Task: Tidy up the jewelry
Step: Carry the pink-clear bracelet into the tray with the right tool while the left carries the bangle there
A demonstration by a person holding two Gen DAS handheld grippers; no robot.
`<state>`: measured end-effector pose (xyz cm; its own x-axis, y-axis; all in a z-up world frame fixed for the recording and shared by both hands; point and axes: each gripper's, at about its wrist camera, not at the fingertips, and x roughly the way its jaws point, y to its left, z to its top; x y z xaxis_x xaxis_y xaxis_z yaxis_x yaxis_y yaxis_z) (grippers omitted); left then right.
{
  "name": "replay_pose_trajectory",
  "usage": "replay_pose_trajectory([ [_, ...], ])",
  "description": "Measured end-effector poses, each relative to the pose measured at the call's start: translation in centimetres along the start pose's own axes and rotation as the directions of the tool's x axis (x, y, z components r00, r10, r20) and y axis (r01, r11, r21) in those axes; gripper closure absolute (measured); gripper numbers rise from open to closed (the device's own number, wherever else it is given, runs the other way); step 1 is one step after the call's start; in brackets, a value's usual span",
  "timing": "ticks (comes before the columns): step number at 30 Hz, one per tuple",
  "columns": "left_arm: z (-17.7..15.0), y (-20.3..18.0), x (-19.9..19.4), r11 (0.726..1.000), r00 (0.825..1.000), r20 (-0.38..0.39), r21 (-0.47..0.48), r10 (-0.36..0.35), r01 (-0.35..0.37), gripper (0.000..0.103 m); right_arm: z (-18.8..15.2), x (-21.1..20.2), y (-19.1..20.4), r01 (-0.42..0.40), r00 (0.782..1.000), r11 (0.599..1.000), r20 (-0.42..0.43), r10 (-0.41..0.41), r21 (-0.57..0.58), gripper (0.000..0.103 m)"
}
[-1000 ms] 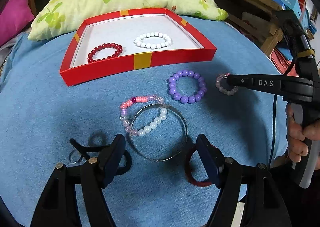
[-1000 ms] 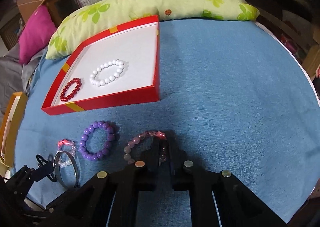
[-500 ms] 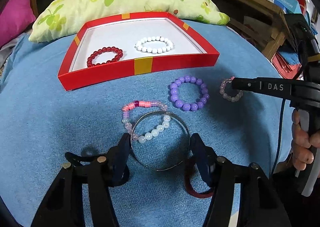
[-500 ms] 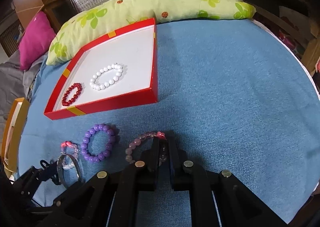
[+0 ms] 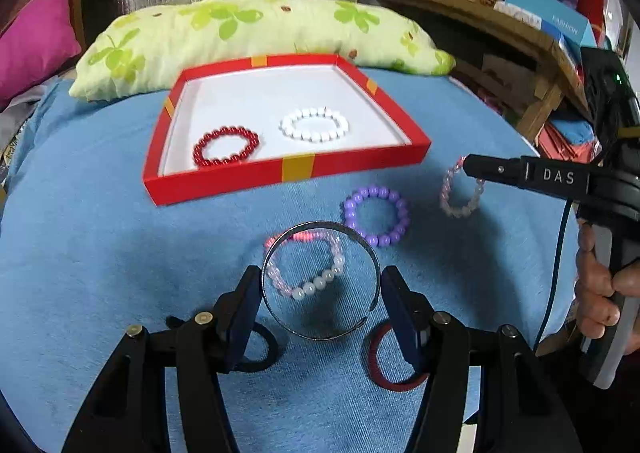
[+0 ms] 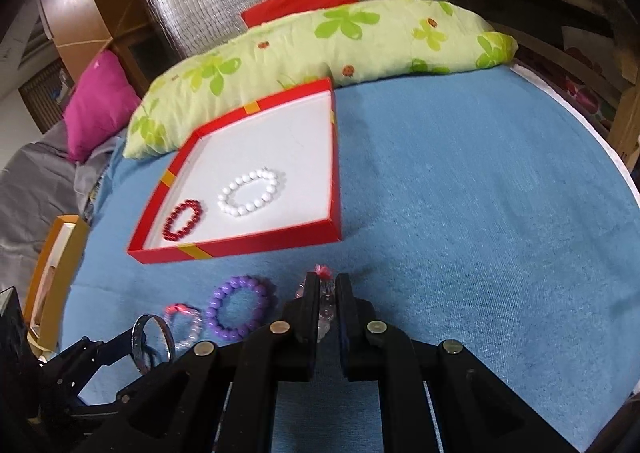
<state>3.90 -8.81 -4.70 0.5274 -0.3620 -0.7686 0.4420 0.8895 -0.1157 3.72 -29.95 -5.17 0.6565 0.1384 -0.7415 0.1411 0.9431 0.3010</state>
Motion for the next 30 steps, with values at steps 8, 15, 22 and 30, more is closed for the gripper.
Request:
replay_pose_trajectory([
  [8, 1.5, 1.2, -1.1, 0.999, 0.999, 0.045, -0.039, 0.026, -0.024, 0.041, 1.0, -0.6, 0.8, -0.072, 0.997, 0.997, 0.033, 0.072, 0.018, 0.094],
  [15, 2.8, 1.6, -1.1, 0.998, 0.997, 0.068, -0.042, 0.041, -0.038, 0.041, 2.5, -1.2, 1.3, -0.157, 0.985, 0.987, 0.077, 0.154, 0.029, 0.094],
  [22, 7.9, 3.7, 0.8, 0.997, 0.994, 0.102, -0.078, 0.029, -0.021, 0.041, 6.7, 0.8, 2.2, -0.189, 0.975, 0.981, 0.13, 0.182, 0.045, 0.094],
  [30, 14.2, 7.7, 7.0, 0.991, 0.994, 0.069, -0.107, 0.086, -0.078, 0.041, 12.3, 8.0, 3.8, -0.276, 0.959, 0.956, 0.095, 0.267, 0.102, 0.094],
])
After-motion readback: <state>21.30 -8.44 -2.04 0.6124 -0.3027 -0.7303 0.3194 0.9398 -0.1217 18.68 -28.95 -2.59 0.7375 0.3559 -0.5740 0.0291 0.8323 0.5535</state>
